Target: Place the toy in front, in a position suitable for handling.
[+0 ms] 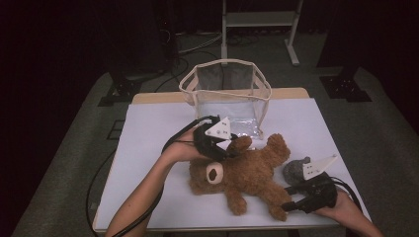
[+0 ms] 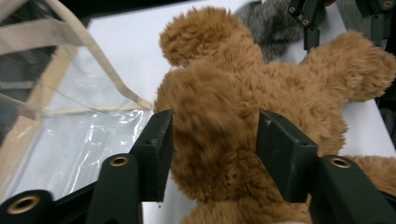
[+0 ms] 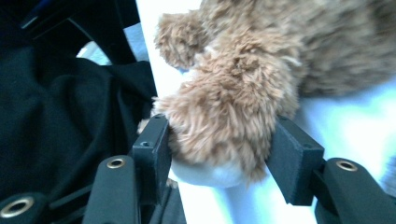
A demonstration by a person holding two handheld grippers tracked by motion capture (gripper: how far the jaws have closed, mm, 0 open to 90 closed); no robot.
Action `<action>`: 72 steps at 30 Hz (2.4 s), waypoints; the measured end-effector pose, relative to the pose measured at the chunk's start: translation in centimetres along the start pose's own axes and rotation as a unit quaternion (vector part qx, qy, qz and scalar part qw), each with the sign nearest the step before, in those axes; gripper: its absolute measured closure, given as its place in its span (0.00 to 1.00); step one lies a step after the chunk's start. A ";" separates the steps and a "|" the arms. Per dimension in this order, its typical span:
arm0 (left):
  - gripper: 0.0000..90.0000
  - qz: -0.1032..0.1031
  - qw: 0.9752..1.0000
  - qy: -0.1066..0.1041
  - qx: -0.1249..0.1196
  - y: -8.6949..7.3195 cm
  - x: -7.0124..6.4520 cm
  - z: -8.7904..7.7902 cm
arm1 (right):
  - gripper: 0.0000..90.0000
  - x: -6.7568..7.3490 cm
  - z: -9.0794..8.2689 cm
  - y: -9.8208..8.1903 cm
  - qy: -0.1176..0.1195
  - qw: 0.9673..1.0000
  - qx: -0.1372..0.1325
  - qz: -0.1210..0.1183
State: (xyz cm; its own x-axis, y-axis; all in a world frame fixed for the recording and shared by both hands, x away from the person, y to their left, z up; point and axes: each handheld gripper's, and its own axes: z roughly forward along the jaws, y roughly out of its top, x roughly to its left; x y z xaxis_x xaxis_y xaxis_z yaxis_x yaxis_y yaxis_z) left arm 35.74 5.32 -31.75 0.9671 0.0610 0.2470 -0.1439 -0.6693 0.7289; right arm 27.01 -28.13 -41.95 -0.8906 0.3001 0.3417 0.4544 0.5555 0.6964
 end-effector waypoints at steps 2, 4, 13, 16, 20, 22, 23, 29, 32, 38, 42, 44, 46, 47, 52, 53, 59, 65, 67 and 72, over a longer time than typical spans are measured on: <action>0.46 -0.004 1.000 0.003 -0.009 -0.4 -0.4 -0.7 | 0.47 0.2 -1.0 0.1 -0.022 1.000 -0.010 -0.003; 0.43 -0.005 1.000 0.005 -0.009 -1.0 -0.8 -1.3 | 0.47 0.1 -2.2 0.1 -0.046 0.999 -0.023 -0.001; 0.29 -0.021 1.000 0.004 -0.017 -4.2 -2.7 -3.1 | 0.42 -2.0 -4.4 -0.7 -0.166 0.986 -0.030 0.010; 0.22 -0.026 0.999 0.005 -0.022 -5.3 -3.4 -3.6 | 0.42 -2.9 -3.9 -1.0 -0.193 0.981 -0.015 0.007; 0.18 -0.027 1.000 0.007 -0.008 -6.6 -4.3 -3.8 | 0.44 -4.2 -2.9 -1.5 -0.209 0.978 0.008 0.010; 0.18 -0.029 1.000 0.011 -0.002 -7.2 -4.5 -3.8 | 0.47 -4.7 -2.4 -1.7 -0.217 0.976 0.022 0.012; 0.16 -0.031 0.999 0.012 0.002 -7.5 -4.6 -3.7 | 0.48 -5.0 -2.1 -1.8 -0.220 0.975 0.031 0.015; 0.07 -0.038 0.999 0.023 0.015 -8.7 -5.1 -1.9 | 0.68 -5.6 -1.7 -2.2 -0.239 0.970 0.035 0.010; 0.02 -0.022 0.998 0.054 0.030 -8.8 -5.5 -0.4 | 0.77 -5.9 -1.9 -2.3 -0.240 0.970 0.029 0.014; 0.18 -0.035 0.993 0.103 0.046 -8.9 -5.4 0.5 | 0.82 -6.1 -2.9 -2.4 -0.197 0.980 -0.008 0.036; 0.30 -0.040 0.994 0.092 0.042 -8.7 -5.0 0.3 | 0.82 -4.5 -4.4 -1.1 -0.160 0.985 -0.062 0.022; 0.33 -0.046 0.995 0.086 0.039 -8.6 -4.8 0.3 | 0.82 -3.4 -5.1 0.2 -0.149 0.986 -0.079 0.002; 0.35 -0.052 0.995 0.075 0.037 -8.3 -4.7 0.3 | 0.82 -2.2 -5.3 1.9 -0.139 0.986 -0.087 -0.024; 0.37 -0.052 0.995 0.075 0.037 -8.3 -4.7 0.3 | 0.82 -2.2 -5.3 1.9 -0.139 0.986 -0.087 -0.024; 0.40 -0.048 0.998 0.035 0.023 -6.9 -4.8 0.3 | 0.82 -0.1 -3.5 7.3 -0.102 0.987 -0.079 -0.101; 0.40 -0.045 0.998 0.034 0.020 -6.6 -4.9 0.2 | 0.82 0.1 -2.9 8.1 -0.095 0.986 -0.075 -0.110; 0.39 -0.052 0.997 0.038 0.042 -7.3 -4.4 0.3 | 0.81 0.2 0.8 10.5 -0.085 0.986 -0.028 -0.144; 0.39 -0.079 0.996 0.033 0.017 -8.8 -4.1 0.0 | 0.81 -0.6 0.4 8.4 -0.085 0.989 -0.045 -0.115; 0.39 -0.082 0.996 0.033 0.014 -8.9 -4.0 0.1 | 0.81 -0.8 -0.2 7.5 -0.095 0.989 -0.043 -0.104; 0.39 -0.085 0.996 0.031 0.013 -8.8 -3.9 0.1 | 0.81 -1.4 -1.5 4.6 -0.111 0.991 -0.038 -0.071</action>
State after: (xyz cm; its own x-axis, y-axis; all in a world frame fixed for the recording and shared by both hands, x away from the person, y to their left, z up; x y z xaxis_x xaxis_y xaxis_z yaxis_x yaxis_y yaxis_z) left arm 33.21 10.93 -39.18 0.9620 0.2208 0.1608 0.0275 -0.6639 0.7473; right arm 30.32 -27.15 -38.29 -0.9158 0.3901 0.0954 0.3137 0.5465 0.7765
